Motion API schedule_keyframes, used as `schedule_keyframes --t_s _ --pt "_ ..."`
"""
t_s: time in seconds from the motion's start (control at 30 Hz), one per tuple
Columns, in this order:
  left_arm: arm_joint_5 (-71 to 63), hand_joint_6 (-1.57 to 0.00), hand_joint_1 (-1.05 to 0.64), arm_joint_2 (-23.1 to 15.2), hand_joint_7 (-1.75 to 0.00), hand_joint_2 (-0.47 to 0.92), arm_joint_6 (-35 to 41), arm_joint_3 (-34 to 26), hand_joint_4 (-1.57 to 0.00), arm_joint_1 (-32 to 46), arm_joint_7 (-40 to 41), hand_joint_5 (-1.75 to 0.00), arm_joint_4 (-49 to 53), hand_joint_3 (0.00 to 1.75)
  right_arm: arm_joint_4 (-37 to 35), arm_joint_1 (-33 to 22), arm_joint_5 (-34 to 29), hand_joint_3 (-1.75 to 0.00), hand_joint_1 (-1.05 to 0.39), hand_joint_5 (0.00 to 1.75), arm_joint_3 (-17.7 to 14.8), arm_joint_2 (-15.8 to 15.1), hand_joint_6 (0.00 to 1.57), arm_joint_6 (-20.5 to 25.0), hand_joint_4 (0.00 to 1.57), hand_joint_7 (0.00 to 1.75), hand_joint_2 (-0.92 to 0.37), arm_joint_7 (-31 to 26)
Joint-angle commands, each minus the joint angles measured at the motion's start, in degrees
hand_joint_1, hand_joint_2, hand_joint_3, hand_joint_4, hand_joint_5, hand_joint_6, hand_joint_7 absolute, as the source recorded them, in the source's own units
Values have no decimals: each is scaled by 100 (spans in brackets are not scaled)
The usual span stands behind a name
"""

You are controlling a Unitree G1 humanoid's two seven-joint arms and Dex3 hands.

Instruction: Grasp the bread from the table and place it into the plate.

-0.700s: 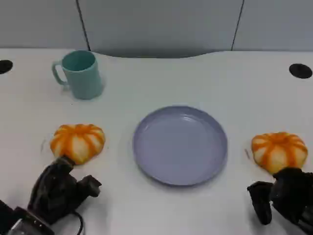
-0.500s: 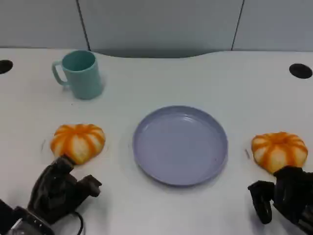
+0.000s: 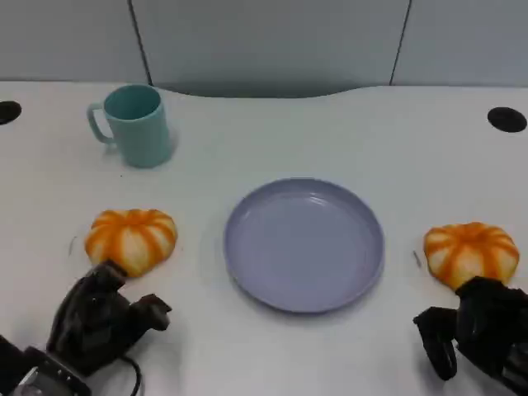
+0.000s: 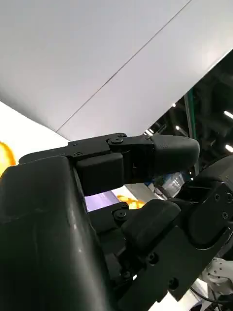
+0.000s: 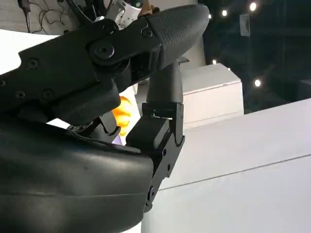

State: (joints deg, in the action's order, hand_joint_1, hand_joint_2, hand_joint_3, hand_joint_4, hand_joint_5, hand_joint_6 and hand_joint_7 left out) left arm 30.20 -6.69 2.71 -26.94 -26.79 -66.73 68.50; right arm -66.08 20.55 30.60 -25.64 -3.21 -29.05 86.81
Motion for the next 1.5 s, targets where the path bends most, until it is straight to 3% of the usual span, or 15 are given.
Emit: schedule_keyframes --t_s 0.03,0.13,0.2,0.37,0.57,0.67,0.7,0.93,0.97,1.0,1.07,1.23,1.3,1.43,1.5 --pt "-58 -157 -105 -117 -36 51 23 4 -157 -73 13 -51 38 0 86 8 1 0 -44 175 -28 -68 78 -107 85 140 -89 -79" --pt "-75 -157 -105 -119 -37 51 -100 2 -157 -45 110 -53 -7 0 51 -26 18 0 -44 175 -84 12 73 -340 86 152 -89 -193" --pt "-63 -157 -105 -57 -35 51 -367 -28 -157 29 267 -51 -175 0 -16 12 128 0 -42 175 -157 44 77 -302 85 127 -90 -20" --pt "-1182 -157 -105 239 -14 65 -3502 457 -157 521 1573 -40 -1556 3 -65 16 39 0 -46 175 -125 -3 87 -149 85 115 -91 -141" --pt "-3469 -103 -105 -519 0 90 -5670 789 -105 206 3504 -15 -2713 13 -55 88 219 0 -41 175 -203 25 79 303 87 132 -90 86" --pt "-5422 -67 -105 -1126 0 92 -5580 1122 -66 -98 5329 -3 -2814 28 -32 129 261 0 -40 175 -236 49 81 441 87 123 -91 159" --pt "-5840 -52 -105 -1263 0 92 -5492 1270 -50 -161 5777 -1 -2781 34 -30 131 245 0 -40 175 -235 47 73 469 87 148 -90 145" --pt "-7998 -42 -105 -1743 -6 89 -3387 3499 -35 -1613 7442 -2 -469 13 53 18 93 0 -41 175 -210 59 69 372 88 174 -89 -182" --pt "-8124 -32 -105 -1676 -37 87 -3114 3764 -29 -1767 7434 -23 -111 8 78 1 79 0 -41 175 -184 53 69 417 88 174 -89 -173" --pt "-8175 -13 -105 -1630 -109 81 -2944 3963 -12 -1878 7447 -105 146 7 99 -11 66 -1 -40 175 -163 48 69 442 88 175 -90 -161" --pt "-8414 -5 -105 -1432 -151 75 -2358 4511 -6 -2040 7158 -156 644 3 136 -2 127 -1 -39 175 -188 79 67 418 87 175 -91 -13" --pt "-8627 -107 -105 -1116 -62 67 -1826 5405 -103 -1918 7218 -90 1022 1 362 -96 164 -1 -41 175 -198 199 69 253 88 175 -90 -29" --pt "-8539 -123 -105 -1087 -42 69 -1781 5559 -118 -1898 7232 -75 1051 1 420 -117 177 -1 -41 175 -197 224 69 232 89 175 -91 -21" --pt "-8353 -154 -105 -939 -40 61 -1793 5697 -153 -1914 7595 -62 1065 0 517 -117 242 -1 -41 175 -186 238 82 243 85 118 -92 73" --pt "-8213 -156 -105 -968 -49 59 -1922 5682 -156 -2018 7703 -69 1050 0 487 -110 172 -1 -42 175 -144 214 78 208 84 140 -92 -15"
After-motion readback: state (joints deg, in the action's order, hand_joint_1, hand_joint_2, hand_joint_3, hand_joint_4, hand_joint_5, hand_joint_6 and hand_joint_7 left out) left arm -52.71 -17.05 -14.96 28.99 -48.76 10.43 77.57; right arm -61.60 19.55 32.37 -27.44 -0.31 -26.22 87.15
